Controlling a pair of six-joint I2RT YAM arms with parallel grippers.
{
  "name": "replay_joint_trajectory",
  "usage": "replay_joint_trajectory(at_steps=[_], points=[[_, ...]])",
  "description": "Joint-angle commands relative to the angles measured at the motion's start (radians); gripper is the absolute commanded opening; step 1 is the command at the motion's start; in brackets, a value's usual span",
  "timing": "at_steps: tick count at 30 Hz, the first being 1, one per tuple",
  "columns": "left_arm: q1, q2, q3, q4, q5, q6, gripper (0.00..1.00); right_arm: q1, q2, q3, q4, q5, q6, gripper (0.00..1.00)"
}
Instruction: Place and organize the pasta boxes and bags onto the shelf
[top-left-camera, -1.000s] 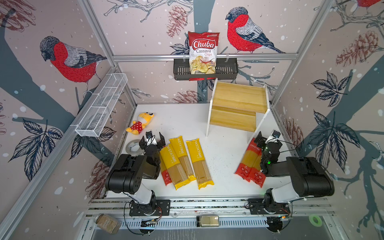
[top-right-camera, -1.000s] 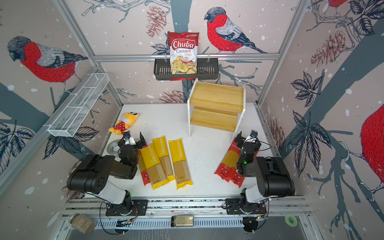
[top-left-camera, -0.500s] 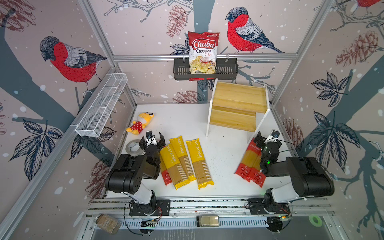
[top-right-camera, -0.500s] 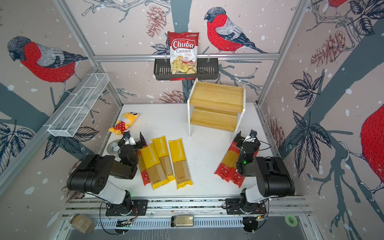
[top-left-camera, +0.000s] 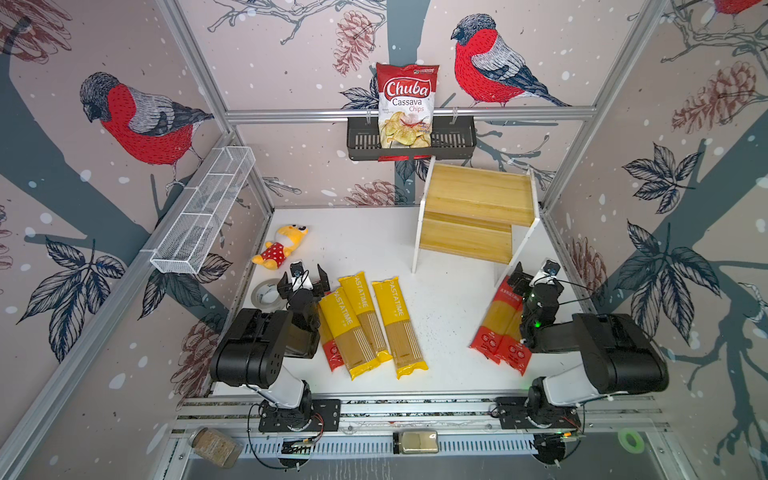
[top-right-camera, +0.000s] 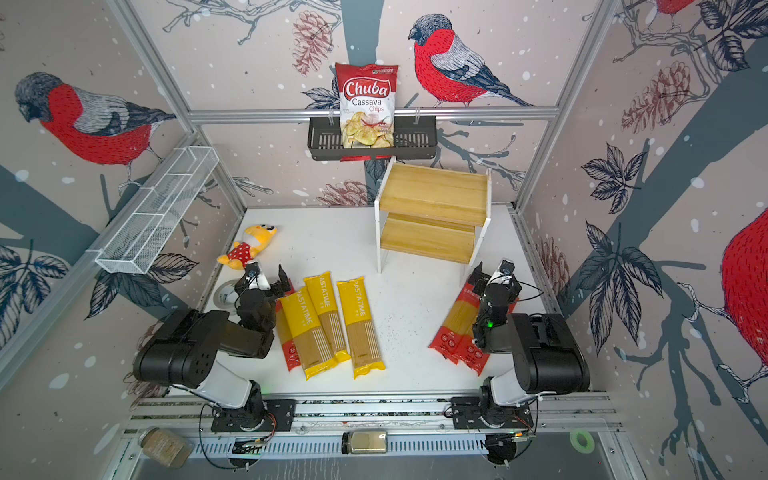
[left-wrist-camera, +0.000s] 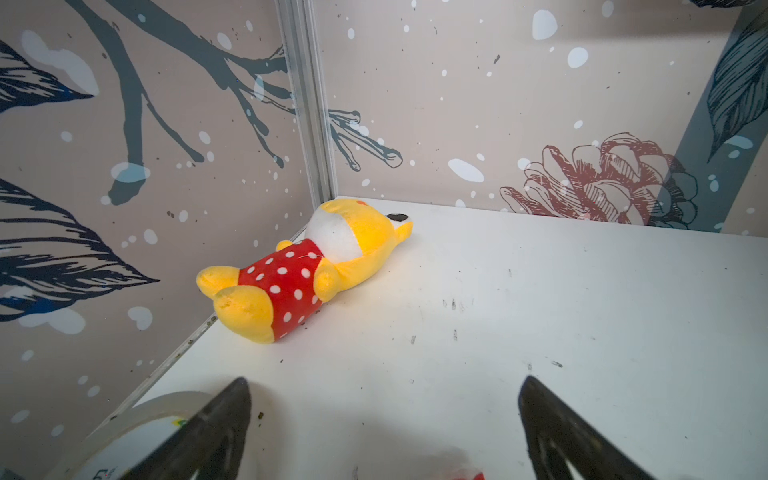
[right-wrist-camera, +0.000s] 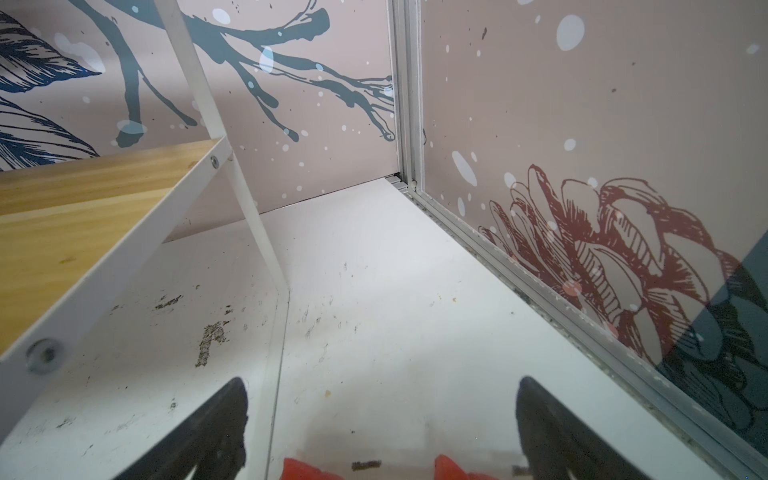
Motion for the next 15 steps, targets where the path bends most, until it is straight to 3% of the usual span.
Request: replay_joint_trajectory(at_steps=[1, 10, 12, 15], points=[[0.004, -0.005, 0.005, 0.001, 0.023, -0.014, 0.98, -0.006, -0.003, 0.003, 0.005, -0.03, -0.007, 1.0], [0.003, -0.008, -0.001, 0.011, 0.016, -0.014, 0.98, -0.011, -0.007, 0.0, 0.006, -0.045, -0.003, 1.0], [-0.034, -0.051, -0.023, 0.028, -0.056, 0.006, 0.98, -0.005, -0.009, -0.002, 0.007, -0.035, -0.006, 1.0], [-0.073, -0.144, 0.008, -0.096, -0.112, 0.042, 0.98, 0.039, -0.087, 0.021, -0.057, 0.002, -0.058, 1.0]])
